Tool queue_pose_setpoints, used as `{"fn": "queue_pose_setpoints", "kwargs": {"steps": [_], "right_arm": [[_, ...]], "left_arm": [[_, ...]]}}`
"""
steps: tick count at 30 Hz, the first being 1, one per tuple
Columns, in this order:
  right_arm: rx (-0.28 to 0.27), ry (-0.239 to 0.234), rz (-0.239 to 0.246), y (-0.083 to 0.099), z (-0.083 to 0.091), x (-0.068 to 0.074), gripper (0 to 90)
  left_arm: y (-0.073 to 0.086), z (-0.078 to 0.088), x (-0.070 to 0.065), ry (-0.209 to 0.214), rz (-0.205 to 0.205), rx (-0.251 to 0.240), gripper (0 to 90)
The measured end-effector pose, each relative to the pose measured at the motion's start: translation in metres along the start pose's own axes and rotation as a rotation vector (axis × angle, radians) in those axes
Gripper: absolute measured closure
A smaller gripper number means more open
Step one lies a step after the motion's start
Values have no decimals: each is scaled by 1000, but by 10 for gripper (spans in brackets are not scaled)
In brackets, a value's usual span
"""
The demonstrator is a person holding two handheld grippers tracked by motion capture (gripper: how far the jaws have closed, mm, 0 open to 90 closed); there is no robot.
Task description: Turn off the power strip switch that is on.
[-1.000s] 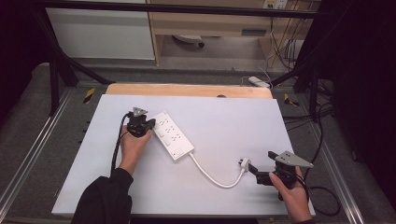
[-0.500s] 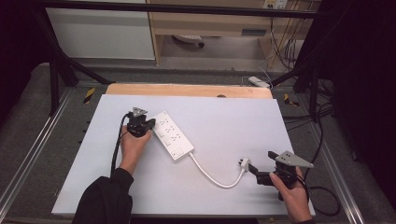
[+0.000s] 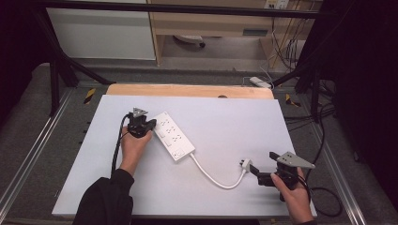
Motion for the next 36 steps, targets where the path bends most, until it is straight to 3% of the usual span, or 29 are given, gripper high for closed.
{"fn": "queue_pose_setpoints", "kwargs": {"steps": [36], "right_arm": [[-5, 1, -4, 0, 1, 0, 21]], "left_arm": [[1, -2, -1, 12, 17, 1, 900]]}}
Point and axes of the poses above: each handheld gripper's, and its own axes: z roughly backward along the jaws, y roughly out of its underside, x roughly to its left, the point moved 2 cm from there along -z, roughly forward along the jaws, and after that the axes turned 15 degrees about x, right-handed, at the moved point
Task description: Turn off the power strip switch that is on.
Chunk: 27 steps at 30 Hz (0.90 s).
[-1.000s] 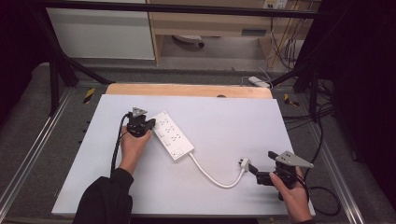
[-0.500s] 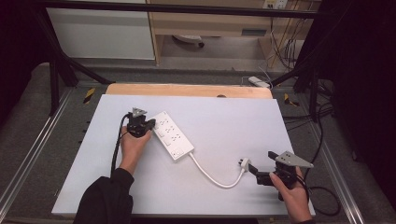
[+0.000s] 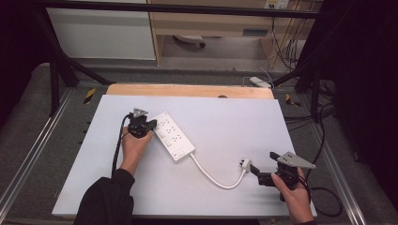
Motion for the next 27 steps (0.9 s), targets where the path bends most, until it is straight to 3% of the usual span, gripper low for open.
{"fn": "queue_pose_setpoints", "kwargs": {"steps": [11, 19, 23, 27], "right_arm": [[1, 0, 1, 0, 0, 0, 21], [4, -3, 2, 0, -1, 0, 21], [4, -2, 4, 0, -1, 0, 21], [4, 0, 4, 0, -1, 0, 21]], "left_arm": [[-1, 4, 1, 10, -2, -16, 900], [-6, 15, 1, 40, -1, -90, 900], [-8, 19, 1, 32, -1, -116, 898], [-10, 21, 3, 18, 17, -121, 786]]}}
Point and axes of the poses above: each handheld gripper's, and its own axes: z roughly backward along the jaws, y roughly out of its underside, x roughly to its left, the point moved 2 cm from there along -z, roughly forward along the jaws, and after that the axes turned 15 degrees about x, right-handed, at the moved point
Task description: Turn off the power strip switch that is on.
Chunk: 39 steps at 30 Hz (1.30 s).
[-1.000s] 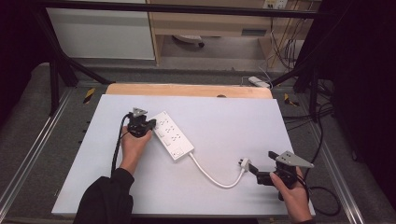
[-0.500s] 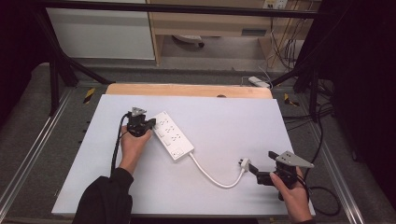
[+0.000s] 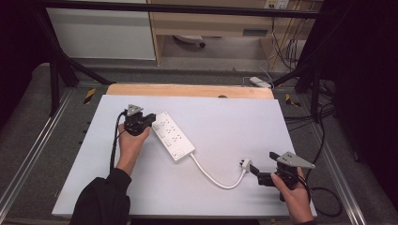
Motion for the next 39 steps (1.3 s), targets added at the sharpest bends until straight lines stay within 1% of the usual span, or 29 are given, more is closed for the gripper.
{"fn": "queue_pose_setpoints", "kwargs": {"steps": [3, 6, 10, 12, 16, 18, 19, 21, 23, 25, 29, 35, 39], "right_arm": [[-1, -1, -1, 0, 0, 0, 21], [-1, 0, -1, 0, 0, 0, 22], [0, 0, -2, 0, 0, 0, 21], [-1, 0, -3, 0, 0, 0, 21], [0, 1, -2, 0, 0, 0, 21], [0, 0, -1, 0, 0, 0, 21], [1, 0, -1, 0, 0, 0, 21], [1, 1, -2, 0, 0, 0, 21], [0, 1, -2, 0, 0, 0, 21], [1, 1, -1, 0, 0, 0, 21], [2, 2, 0, 0, 0, 0, 21], [1, 2, -1, 0, 0, -1, 21], [2, 2, 0, 0, 0, 0, 21]], "left_arm": [[-1, 1, 1, 5, 4, -5, 751], [-2, 2, 1, -4, 3, -4, 673], [-4, 5, 1, 0, 10, -15, 601], [-5, 7, 1, -5, 13, -21, 560], [-7, 12, 2, -16, 24, -29, 425], [-9, 14, 2, -42, 38, -28, 298], [-9, 16, 3, -47, 49, -29, 242], [-10, 18, 4, -44, 66, -29, 184], [-10, 21, 4, -45, 67, -22, 136], [-10, 25, 4, -33, 71, -27, 111], [-11, 34, 2, -17, 56, -34, 85], [-13, 51, -3, 10, 29, -62, 76], [-12, 63, -5, 13, 14, -64, 76]]}}
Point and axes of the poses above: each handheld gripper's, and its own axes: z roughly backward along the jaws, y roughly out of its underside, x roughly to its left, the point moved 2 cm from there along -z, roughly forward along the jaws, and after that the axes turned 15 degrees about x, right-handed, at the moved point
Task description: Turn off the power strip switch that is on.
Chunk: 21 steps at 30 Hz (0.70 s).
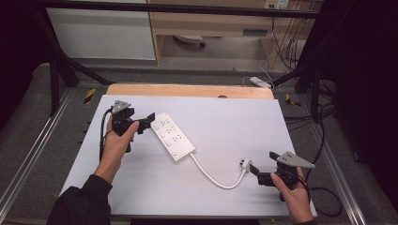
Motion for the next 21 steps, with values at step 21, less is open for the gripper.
{"fn": "queue_pose_setpoints", "kwargs": {"steps": [21], "right_arm": [[7, 2, 0, 0, -2, 1, 21]], "left_arm": [[20, 62, 2, 8, -17, -46, 55]]}}
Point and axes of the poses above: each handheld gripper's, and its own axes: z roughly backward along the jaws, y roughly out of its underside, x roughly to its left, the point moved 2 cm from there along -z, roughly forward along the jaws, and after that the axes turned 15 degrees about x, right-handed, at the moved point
